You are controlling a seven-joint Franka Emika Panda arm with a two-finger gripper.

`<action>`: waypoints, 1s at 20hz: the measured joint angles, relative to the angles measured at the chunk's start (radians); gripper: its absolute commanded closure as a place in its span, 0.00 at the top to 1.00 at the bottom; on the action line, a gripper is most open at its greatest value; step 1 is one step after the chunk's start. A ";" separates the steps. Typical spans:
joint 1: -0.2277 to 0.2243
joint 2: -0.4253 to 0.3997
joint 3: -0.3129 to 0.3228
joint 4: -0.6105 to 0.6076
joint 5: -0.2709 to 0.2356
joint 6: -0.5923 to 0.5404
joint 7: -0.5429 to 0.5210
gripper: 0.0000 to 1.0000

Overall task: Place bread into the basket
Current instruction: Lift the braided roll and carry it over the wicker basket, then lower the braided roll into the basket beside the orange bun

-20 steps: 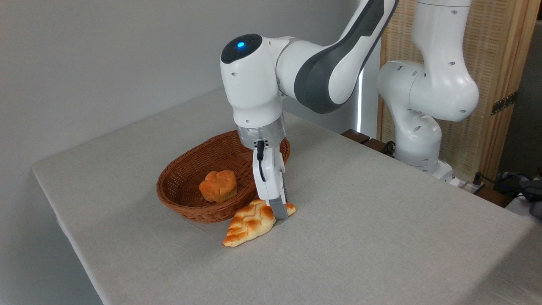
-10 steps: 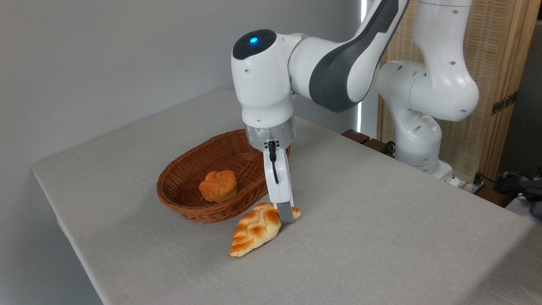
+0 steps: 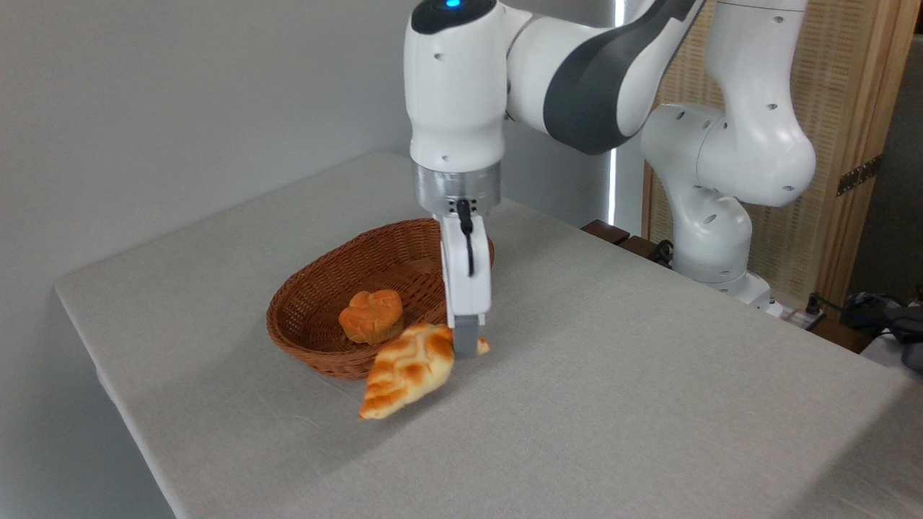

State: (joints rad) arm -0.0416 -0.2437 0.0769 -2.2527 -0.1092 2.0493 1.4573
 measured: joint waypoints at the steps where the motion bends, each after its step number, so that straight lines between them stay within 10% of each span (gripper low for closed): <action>1: -0.001 0.000 -0.015 0.006 -0.008 0.000 0.000 0.11; 10: -0.010 -0.017 -0.165 0.039 -0.091 -0.060 -0.030 0.19; 12: -0.010 -0.025 -0.192 0.046 -0.091 -0.094 -0.048 0.68; 15: -0.012 -0.028 -0.235 0.048 -0.091 -0.107 -0.086 1.00; 20: -0.013 -0.028 -0.269 0.047 -0.091 -0.132 -0.102 1.00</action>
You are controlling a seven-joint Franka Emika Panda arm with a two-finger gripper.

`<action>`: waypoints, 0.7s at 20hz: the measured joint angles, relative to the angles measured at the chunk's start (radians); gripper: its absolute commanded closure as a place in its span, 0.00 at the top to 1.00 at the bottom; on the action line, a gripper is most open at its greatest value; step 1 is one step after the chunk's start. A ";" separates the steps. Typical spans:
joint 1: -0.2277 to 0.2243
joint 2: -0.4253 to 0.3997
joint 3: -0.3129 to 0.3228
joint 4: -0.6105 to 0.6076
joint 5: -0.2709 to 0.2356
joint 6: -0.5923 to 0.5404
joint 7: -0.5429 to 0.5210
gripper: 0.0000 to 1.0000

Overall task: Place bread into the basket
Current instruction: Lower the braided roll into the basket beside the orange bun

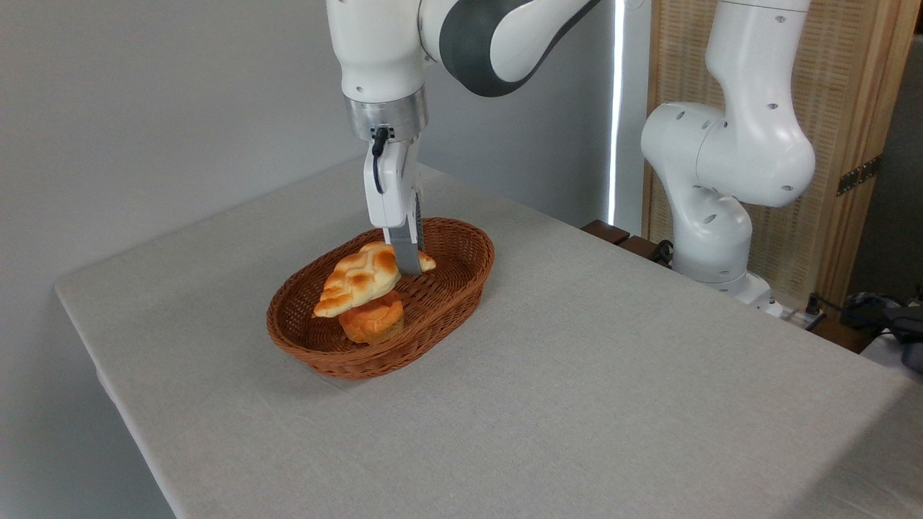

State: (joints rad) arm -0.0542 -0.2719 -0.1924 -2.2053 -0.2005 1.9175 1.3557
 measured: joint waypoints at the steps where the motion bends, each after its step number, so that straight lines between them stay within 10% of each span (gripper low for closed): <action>1: 0.000 0.000 -0.003 0.000 0.000 -0.010 0.000 1.00; 14: 0.006 0.000 -0.010 0.000 0.000 -0.023 -0.001 1.00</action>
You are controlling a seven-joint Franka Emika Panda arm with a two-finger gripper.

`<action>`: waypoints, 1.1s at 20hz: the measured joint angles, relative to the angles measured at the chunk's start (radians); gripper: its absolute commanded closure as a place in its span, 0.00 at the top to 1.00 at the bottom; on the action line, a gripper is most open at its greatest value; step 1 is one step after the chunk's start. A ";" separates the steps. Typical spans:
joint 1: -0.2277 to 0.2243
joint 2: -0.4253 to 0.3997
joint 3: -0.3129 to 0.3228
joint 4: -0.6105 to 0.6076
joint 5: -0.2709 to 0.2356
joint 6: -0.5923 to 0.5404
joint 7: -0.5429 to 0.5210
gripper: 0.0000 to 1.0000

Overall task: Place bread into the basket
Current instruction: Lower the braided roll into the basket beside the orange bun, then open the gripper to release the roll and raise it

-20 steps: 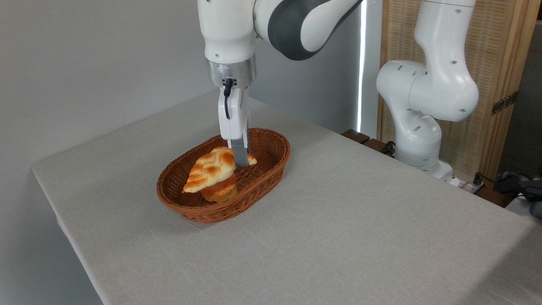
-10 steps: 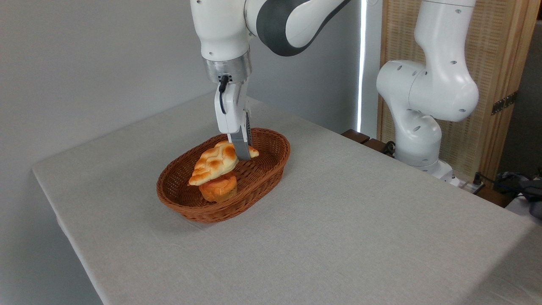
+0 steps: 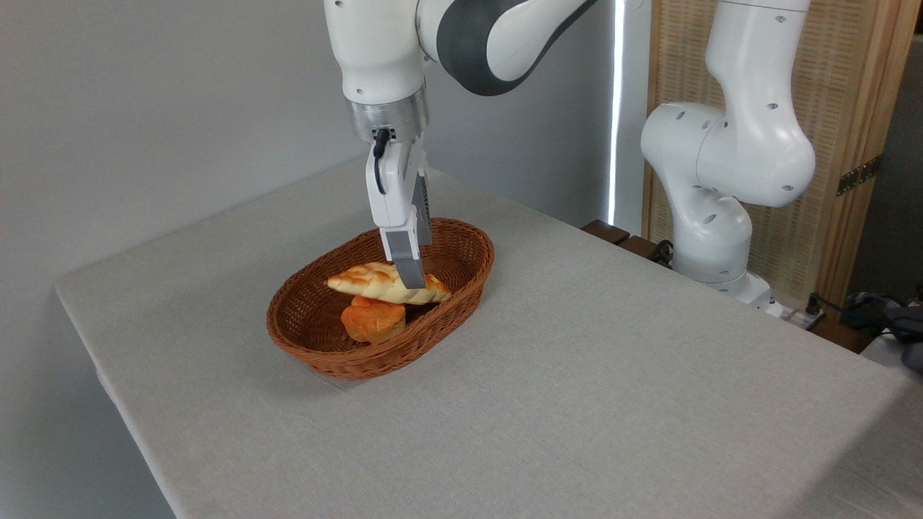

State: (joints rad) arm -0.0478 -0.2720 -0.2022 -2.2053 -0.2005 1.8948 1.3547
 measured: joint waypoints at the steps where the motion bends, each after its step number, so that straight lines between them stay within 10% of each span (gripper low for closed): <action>1: 0.004 0.000 0.003 0.000 0.000 0.000 0.000 1.00; 6: 0.042 0.000 0.037 0.003 0.030 0.001 -0.022 1.00; 22: 0.056 0.000 0.179 0.081 0.101 0.007 -0.552 1.00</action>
